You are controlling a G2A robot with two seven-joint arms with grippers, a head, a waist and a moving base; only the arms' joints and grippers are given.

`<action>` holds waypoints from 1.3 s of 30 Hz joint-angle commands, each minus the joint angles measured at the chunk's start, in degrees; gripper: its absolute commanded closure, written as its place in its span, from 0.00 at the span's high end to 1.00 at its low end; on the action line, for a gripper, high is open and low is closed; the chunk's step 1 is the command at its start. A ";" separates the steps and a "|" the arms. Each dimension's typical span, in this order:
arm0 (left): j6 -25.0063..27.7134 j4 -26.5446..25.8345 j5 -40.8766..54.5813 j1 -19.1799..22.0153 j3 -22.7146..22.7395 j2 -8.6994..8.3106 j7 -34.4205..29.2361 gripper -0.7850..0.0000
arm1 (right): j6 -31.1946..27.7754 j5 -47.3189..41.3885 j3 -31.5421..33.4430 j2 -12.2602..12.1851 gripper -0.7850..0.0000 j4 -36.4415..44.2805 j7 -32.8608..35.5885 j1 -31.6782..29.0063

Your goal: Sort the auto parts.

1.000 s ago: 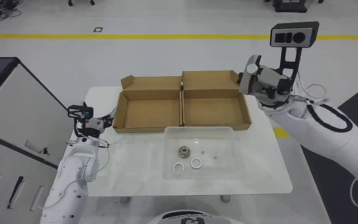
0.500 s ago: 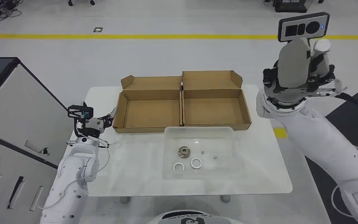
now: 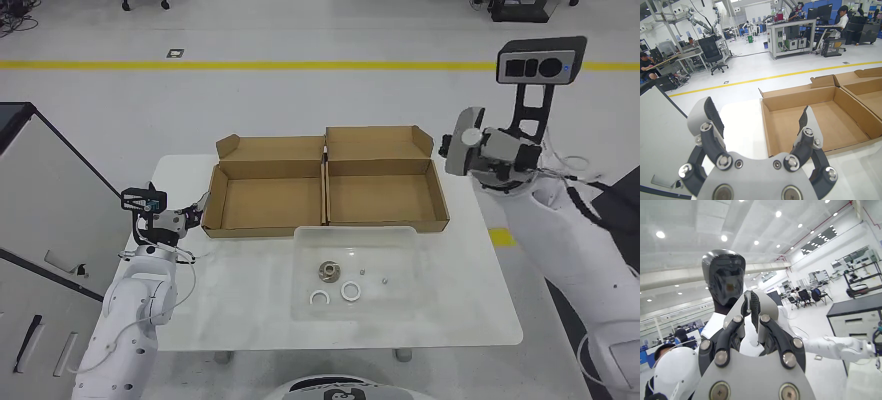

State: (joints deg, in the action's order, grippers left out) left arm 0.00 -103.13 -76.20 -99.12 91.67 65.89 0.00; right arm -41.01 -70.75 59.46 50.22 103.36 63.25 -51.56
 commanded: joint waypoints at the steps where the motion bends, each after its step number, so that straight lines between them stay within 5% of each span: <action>1: 0.00 0.00 0.00 0.00 0.00 0.00 0.00 1.00 | -0.11 2.16 0.54 0.17 0.00 0.07 -0.30 -0.34; 18: 0.00 0.00 0.00 0.00 0.00 0.00 0.00 1.00 | 3.79 -11.93 3.84 3.26 0.00 1.33 3.81 -4.51; 33: 0.00 0.00 0.00 0.00 0.00 0.00 0.00 1.00 | 5.77 6.98 8.51 4.27 0.00 0.23 0.50 -5.64; 39: 0.00 0.00 0.00 0.00 0.00 0.00 0.00 1.00 | 6.44 5.78 9.29 4.82 0.00 1.23 -0.13 -6.94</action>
State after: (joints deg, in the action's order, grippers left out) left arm 0.00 -103.13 -76.20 -99.12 91.67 65.89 0.00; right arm -34.62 -63.57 68.76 54.91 104.39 63.11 -58.25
